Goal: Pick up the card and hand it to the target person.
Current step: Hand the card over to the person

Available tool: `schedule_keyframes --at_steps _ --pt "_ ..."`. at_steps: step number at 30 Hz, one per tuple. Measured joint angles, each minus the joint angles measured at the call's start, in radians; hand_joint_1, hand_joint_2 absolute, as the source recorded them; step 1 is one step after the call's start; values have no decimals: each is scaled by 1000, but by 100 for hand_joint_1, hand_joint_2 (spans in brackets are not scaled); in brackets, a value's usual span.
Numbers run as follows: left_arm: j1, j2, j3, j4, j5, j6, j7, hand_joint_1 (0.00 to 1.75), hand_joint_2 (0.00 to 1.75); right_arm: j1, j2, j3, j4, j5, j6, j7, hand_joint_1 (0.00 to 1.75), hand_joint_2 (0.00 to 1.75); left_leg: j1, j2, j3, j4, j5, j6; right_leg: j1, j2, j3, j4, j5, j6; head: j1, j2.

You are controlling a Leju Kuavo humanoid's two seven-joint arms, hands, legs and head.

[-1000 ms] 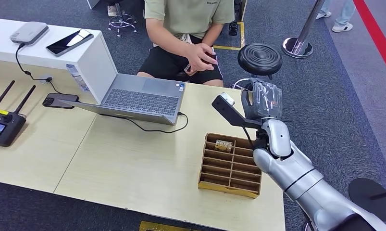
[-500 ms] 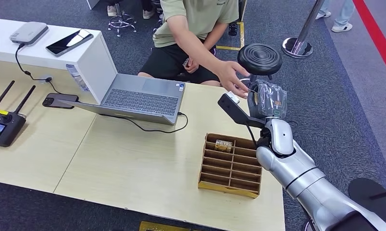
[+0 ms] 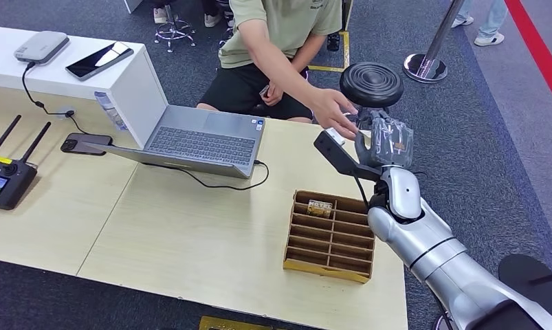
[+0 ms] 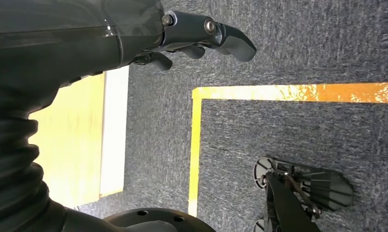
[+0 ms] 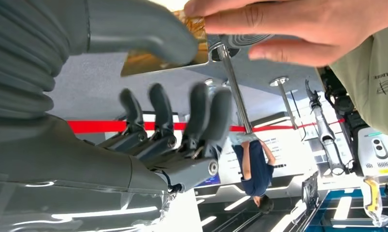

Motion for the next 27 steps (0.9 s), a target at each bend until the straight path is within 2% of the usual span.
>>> schedule_keyframes --at_steps 16,20,24,27 --pt "0 1 0 0 18 2 0 0 175 0 -1 -1 -25 10 2 8 0 175 0 0 0 0 0 0 0 0 0 0 0 0 0 0" --pt "0 1 0 0 18 2 0 0 0 0 -1 -1 -28 10 2 8 0 175 0 0 0 0 0 0 0 0 0 0 0 0 0 0" --pt "1 1 0 0 26 2 -2 0 0 2 -4 -3 -39 -8 -17 2 0 175 0 0 0 0 0 0 0 0 0 0 0 0 0 0" --pt "5 1 0 0 48 5 -15 0 0 25 -6 -24 -72 -145 -84 -59 0 175 0 0 1 0 0 0 0 0 0 0 0 0 0 0"
